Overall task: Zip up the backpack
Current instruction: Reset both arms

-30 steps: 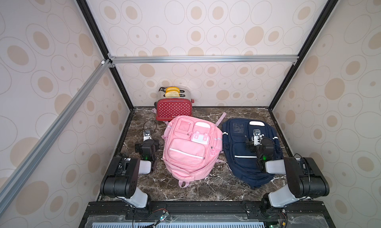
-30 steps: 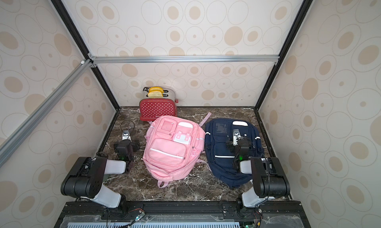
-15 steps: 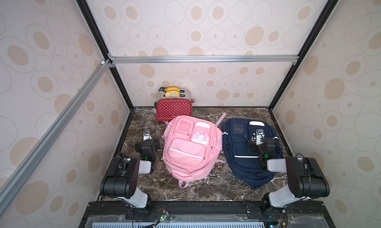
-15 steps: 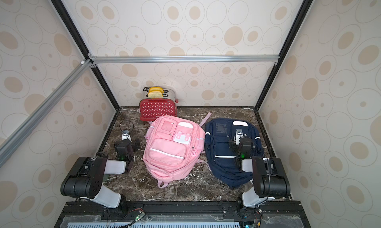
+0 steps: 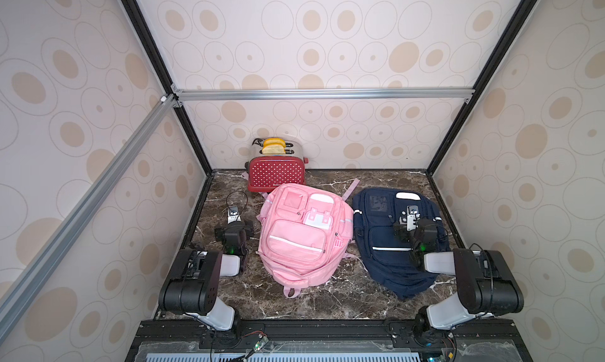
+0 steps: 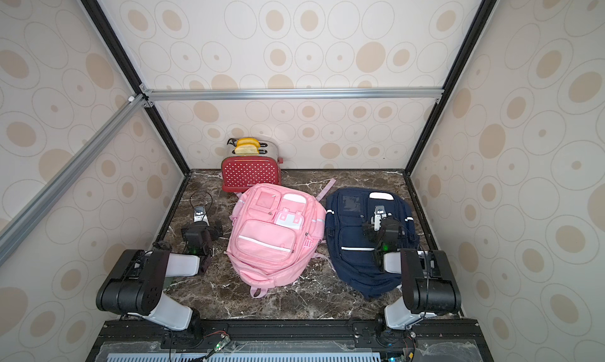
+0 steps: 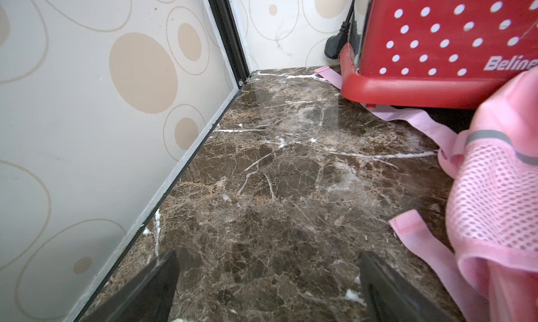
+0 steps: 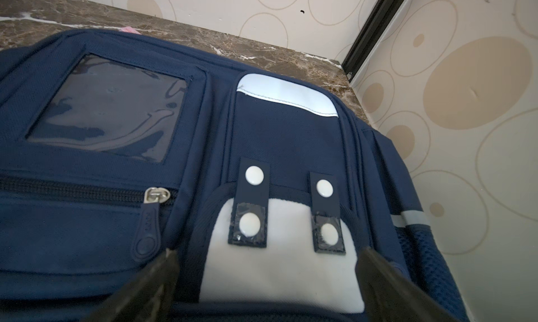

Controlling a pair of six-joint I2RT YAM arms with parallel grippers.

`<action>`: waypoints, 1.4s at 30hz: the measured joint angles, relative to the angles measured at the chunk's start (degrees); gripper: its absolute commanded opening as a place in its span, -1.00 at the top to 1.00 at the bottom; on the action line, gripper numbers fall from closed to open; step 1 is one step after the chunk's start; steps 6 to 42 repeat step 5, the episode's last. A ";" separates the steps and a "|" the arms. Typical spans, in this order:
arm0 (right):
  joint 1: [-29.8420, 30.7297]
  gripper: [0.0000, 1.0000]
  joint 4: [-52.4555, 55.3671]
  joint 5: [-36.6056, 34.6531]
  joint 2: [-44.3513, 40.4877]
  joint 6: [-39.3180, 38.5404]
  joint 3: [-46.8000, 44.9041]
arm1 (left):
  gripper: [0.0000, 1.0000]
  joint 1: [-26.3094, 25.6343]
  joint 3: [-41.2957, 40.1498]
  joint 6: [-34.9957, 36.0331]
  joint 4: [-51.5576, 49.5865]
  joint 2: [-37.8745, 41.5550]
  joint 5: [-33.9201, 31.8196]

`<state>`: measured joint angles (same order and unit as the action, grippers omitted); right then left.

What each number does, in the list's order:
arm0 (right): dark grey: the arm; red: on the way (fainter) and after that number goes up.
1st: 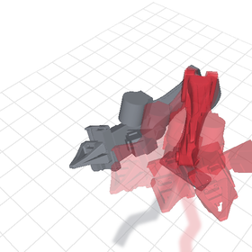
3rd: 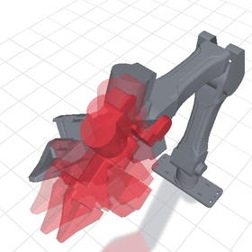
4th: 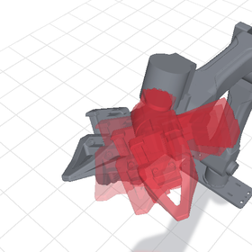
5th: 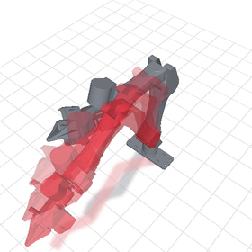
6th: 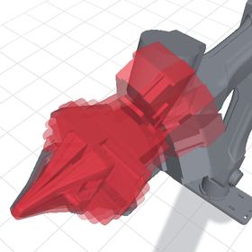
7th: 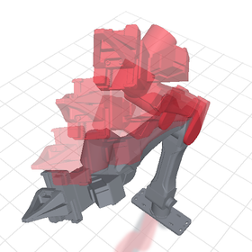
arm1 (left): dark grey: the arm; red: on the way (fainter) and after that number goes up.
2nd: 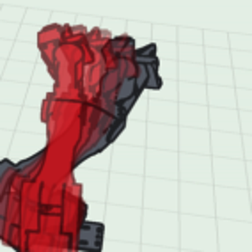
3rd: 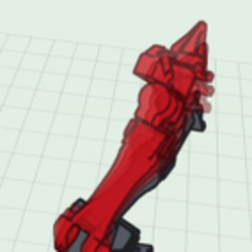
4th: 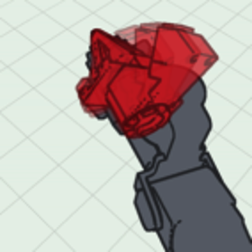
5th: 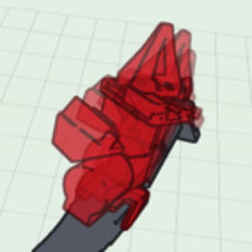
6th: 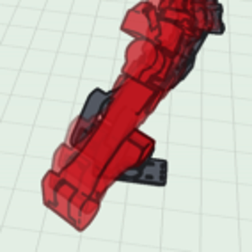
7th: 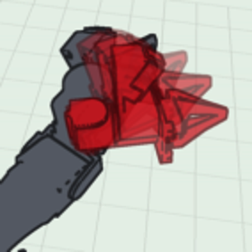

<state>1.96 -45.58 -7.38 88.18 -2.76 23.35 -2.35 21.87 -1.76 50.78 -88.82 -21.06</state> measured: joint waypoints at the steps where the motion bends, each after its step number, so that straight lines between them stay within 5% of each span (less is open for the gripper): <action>1: 0.00 -1.00 0.00 0.00 0.00 0.02 0.00 | -0.98 0.04 0.09 0.00 -0.13 0.00 0.09; 42: 0.00 -1.00 0.02 0.00 0.00 0.00 0.00 | -0.98 0.24 0.35 -0.07 -0.46 0.00 0.57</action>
